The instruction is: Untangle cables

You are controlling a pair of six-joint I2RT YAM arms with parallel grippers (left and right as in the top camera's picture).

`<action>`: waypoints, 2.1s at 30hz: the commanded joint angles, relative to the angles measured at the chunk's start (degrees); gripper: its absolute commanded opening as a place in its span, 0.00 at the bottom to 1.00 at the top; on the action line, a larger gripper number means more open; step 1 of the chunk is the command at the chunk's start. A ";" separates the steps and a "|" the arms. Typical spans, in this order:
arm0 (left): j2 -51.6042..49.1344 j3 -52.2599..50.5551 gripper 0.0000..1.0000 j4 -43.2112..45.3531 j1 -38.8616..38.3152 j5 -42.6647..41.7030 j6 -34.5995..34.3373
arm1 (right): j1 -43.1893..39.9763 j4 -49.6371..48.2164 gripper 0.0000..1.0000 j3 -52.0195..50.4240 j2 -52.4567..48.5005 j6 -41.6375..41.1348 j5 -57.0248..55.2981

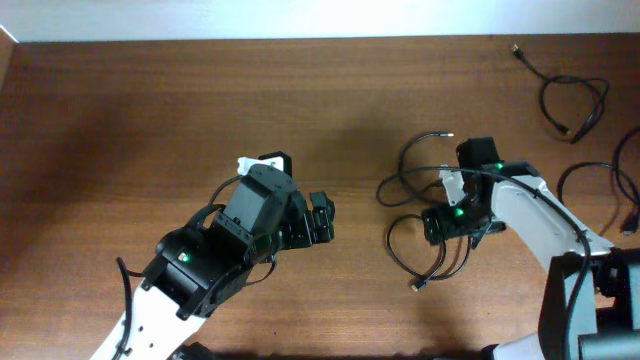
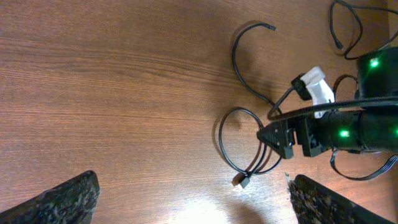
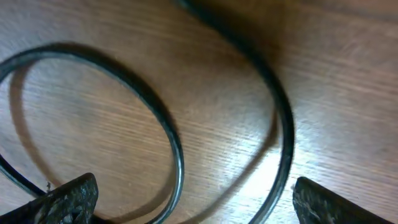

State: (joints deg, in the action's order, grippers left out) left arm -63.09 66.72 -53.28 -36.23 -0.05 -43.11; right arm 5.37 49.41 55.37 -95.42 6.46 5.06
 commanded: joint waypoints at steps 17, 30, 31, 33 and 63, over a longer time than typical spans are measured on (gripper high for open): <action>0.44 0.72 0.99 0.04 0.13 -0.20 0.72 | 0.35 -1.88 1.00 -0.85 -3.43 -2.19 -7.69; 0.44 0.72 0.99 0.07 0.13 -0.20 0.72 | -1.68 -6.99 0.99 -5.66 -3.45 -8.44 -8.85; 0.44 0.72 0.99 0.07 0.13 -0.20 0.72 | -4.52 -7.04 0.99 -5.66 -3.56 -10.80 -9.01; 0.44 0.72 0.99 0.07 0.13 -0.22 0.72 | -10.47 -7.02 0.99 -5.66 -4.15 -11.93 -9.01; 0.44 0.72 0.99 0.04 0.13 -0.20 0.72 | -53.33 -10.38 0.97 -5.66 17.73 -21.62 4.22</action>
State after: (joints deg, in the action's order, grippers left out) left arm -63.09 66.74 -53.25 -36.23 -0.08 -43.11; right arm -55.51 37.98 49.63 -85.56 -16.91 13.65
